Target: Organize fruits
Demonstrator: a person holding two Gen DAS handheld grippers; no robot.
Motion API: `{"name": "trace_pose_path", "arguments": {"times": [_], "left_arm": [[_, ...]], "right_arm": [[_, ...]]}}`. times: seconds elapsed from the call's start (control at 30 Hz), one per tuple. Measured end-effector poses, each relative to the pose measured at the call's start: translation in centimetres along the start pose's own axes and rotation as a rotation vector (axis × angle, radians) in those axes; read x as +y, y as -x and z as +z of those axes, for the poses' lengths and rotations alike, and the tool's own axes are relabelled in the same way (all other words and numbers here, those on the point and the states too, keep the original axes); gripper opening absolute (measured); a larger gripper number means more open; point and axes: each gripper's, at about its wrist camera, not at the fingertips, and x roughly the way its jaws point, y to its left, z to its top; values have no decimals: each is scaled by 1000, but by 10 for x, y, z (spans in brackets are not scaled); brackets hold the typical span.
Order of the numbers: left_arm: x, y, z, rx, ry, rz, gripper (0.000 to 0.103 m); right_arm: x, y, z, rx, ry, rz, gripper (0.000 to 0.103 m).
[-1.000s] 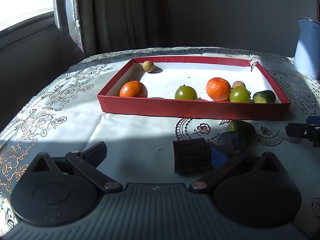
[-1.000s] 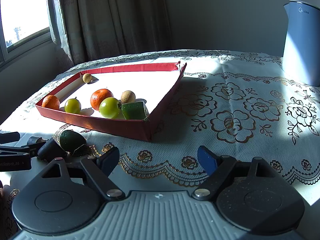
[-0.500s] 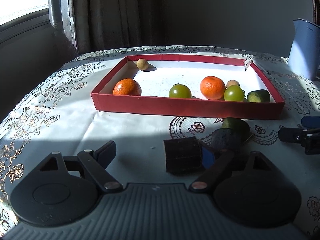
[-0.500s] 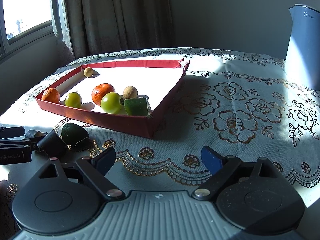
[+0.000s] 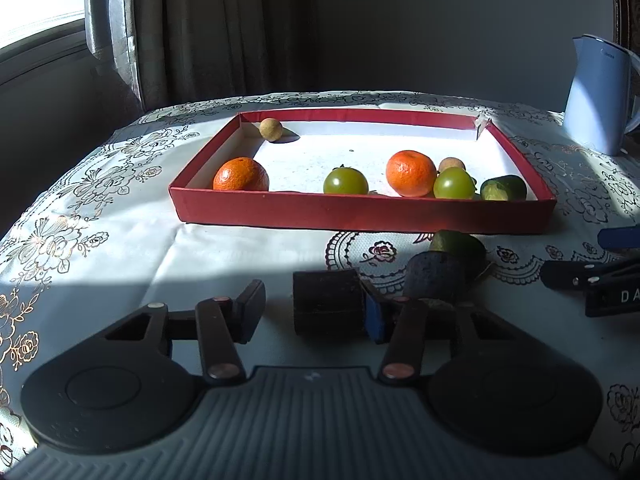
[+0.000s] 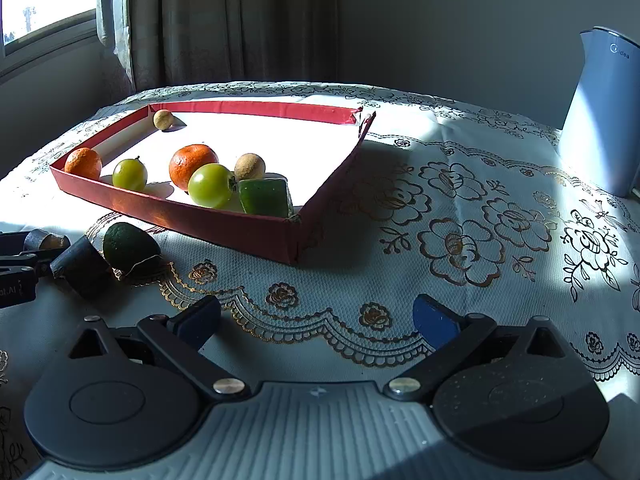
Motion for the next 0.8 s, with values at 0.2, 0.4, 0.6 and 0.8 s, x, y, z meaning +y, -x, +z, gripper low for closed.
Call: {"name": "trace_pose_path", "arguments": {"times": [0.2, 0.4, 0.6, 0.8], "left_arm": [[1, 6, 13, -28, -18, 12, 38], [4, 3, 45, -80, -47, 63, 38], [3, -15, 77, -107, -63, 83, 38], [2, -46, 100, -118, -69, 105, 37]], "right_arm": [[0, 0, 0, 0, 0, 0, 103], [0, 0, 0, 0, 0, 0, 103], [0, 0, 0, 0, 0, 0, 103], [0, 0, 0, 0, 0, 0, 103]]}}
